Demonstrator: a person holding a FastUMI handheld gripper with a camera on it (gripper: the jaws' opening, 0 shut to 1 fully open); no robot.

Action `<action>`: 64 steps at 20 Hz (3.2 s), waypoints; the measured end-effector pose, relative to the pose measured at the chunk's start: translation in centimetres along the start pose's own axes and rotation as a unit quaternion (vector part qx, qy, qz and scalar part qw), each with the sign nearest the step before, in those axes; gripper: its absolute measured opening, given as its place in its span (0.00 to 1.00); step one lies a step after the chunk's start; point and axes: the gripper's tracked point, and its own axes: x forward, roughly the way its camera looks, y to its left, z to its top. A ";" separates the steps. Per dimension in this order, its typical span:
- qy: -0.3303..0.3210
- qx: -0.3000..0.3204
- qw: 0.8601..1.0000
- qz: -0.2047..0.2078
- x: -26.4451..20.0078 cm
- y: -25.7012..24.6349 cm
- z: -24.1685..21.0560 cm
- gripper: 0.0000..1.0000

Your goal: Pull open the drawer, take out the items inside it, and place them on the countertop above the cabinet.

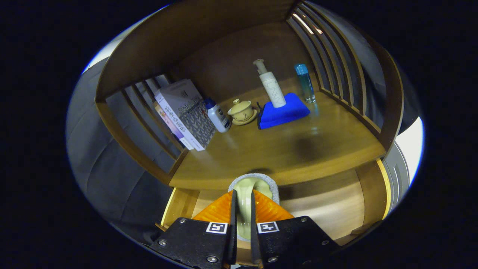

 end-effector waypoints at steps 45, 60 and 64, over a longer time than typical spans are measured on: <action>-0.241 -0.165 0.956 0.004 -11.2 5.7 -5.3 0.95; -0.226 -0.213 0.950 -0.014 -11.7 1.5 -19.2 0.95; -0.197 -0.199 0.959 -0.037 -9.5 -0.4 -20.7 0.96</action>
